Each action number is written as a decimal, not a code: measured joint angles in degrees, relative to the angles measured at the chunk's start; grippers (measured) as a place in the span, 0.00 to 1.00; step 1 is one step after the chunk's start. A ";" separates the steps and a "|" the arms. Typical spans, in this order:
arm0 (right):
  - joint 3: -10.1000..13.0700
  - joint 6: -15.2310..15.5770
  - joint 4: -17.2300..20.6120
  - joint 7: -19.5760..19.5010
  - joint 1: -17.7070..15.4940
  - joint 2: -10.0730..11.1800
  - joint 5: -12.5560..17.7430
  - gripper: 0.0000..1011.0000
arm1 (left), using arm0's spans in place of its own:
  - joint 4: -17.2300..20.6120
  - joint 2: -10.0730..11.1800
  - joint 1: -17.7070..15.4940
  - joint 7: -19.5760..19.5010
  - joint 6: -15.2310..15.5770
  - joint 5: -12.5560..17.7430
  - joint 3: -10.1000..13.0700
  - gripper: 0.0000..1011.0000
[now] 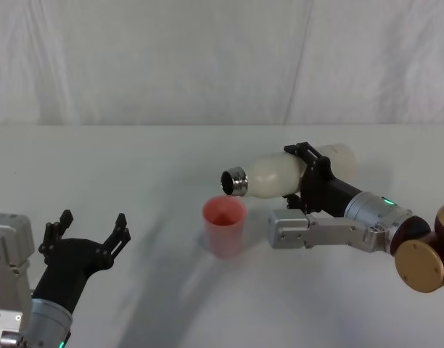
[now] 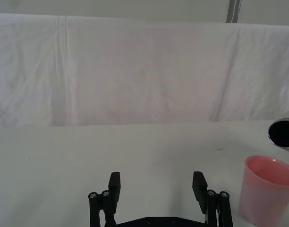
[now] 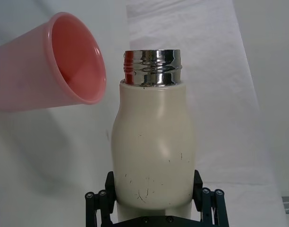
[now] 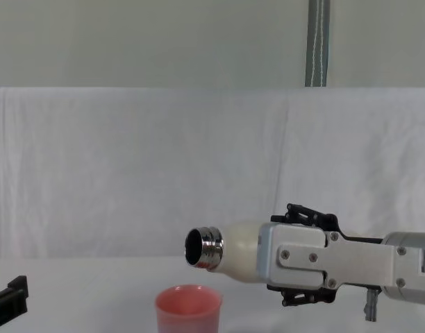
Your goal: Grasp the thermos with one hand and pour water into the cup lid.
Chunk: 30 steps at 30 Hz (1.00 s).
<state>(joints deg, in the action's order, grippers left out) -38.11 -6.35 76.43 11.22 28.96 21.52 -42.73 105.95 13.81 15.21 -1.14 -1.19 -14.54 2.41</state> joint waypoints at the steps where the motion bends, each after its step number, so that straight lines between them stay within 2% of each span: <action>1: -0.05 0.03 0.04 -0.06 -0.02 0.04 -0.12 0.94 | 0.00 0.00 0.00 0.00 0.00 0.00 0.00 0.99; 30: -1.28 1.05 0.96 -1.53 0.17 1.10 -4.55 0.94 | 0.00 0.00 0.00 0.00 0.00 0.00 0.00 0.99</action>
<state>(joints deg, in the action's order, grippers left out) -39.39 -5.31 77.39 9.69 29.13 22.62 -47.28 105.95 13.81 15.21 -1.14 -1.19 -14.54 2.41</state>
